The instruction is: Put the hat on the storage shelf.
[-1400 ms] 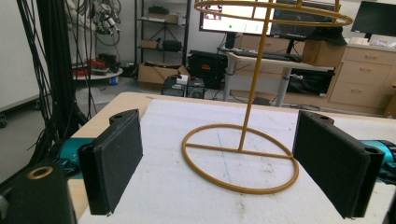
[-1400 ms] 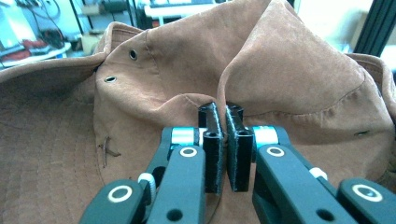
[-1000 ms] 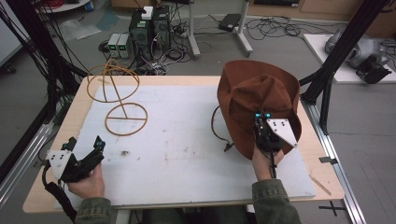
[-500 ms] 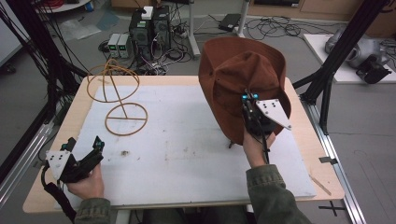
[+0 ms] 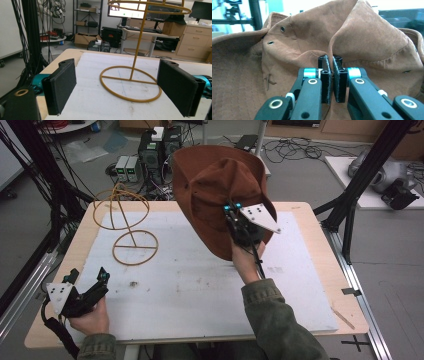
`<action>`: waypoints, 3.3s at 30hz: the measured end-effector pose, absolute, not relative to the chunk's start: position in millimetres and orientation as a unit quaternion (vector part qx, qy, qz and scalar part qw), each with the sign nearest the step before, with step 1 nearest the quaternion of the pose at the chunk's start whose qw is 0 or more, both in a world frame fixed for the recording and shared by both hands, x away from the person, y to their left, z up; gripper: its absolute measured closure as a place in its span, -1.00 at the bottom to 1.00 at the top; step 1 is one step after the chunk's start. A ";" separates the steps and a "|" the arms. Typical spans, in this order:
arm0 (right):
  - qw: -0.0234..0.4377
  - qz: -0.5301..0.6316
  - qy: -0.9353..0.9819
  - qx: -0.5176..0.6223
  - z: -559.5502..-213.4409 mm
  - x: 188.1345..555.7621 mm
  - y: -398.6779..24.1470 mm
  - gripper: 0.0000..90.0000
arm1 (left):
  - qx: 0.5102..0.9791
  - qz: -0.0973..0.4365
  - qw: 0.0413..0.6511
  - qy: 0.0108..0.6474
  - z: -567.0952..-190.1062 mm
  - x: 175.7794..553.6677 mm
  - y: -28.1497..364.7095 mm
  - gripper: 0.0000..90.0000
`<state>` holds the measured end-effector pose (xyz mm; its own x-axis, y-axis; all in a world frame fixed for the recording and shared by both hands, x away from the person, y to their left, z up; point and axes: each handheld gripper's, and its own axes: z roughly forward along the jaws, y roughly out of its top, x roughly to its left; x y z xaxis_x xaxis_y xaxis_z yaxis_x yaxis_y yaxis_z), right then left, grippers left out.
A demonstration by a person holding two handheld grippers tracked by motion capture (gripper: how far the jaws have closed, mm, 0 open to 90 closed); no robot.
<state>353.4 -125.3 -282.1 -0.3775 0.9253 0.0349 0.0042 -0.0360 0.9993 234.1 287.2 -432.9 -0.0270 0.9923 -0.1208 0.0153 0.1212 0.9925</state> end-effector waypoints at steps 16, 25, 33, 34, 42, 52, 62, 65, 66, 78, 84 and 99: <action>0.318 0.639 0.612 0.340 -255.3 375.6 -40.1 0.93 | 0.461 0.475 0.513 0.547 -434.7 223.1 296.0 -0.64; 0.284 0.664 0.631 0.283 -248.8 389.4 26.6 0.93 | 0.480 0.468 0.514 0.535 -436.3 230.8 288.2 -0.64; 0.267 0.669 0.643 0.261 -238.1 401.5 62.7 0.93 | 0.478 0.468 0.515 0.537 -436.4 230.9 290.2 -0.64; 0.267 0.668 0.645 0.260 -237.8 402.7 65.9 0.93 | 0.475 0.468 0.516 0.537 -436.6 231.2 290.8 -0.64; 0.253 0.659 0.658 0.263 -246.1 414.5 90.8 0.92 | 0.474 0.467 0.516 0.540 -437.3 232.0 292.7 -0.64; 0.243 0.649 0.670 0.267 -255.4 418.1 98.2 0.90 | 0.478 0.464 0.515 0.539 -438.4 232.8 293.3 -0.63; 0.223 0.633 0.692 0.265 -253.6 415.7 97.2 0.81 | 0.484 0.463 0.514 0.537 -438.6 233.8 291.7 -0.63; 0.221 0.622 0.702 0.266 -254.1 415.6 96.5 0.73 | 0.483 0.462 0.514 0.537 -438.5 233.9 291.1 -0.63; 0.224 0.625 0.698 0.267 -254.9 414.6 94.8 0.65 | 0.484 0.462 0.514 0.536 -438.5 233.9 291.0 -0.63; 0.198 0.618 0.711 0.270 -252.3 413.5 90.3 -0.64 | 0.484 0.463 0.516 0.535 -438.2 233.8 290.2 -0.63; 0.207 0.625 0.702 0.272 -244.9 413.2 80.8 -0.75 | 0.483 0.463 0.516 0.534 -438.5 234.3 290.0 -0.63; 0.247 0.624 0.679 0.298 -230.8 411.8 -0.6 -0.75 | 0.485 0.464 0.515 0.533 -438.4 234.8 288.2 -0.63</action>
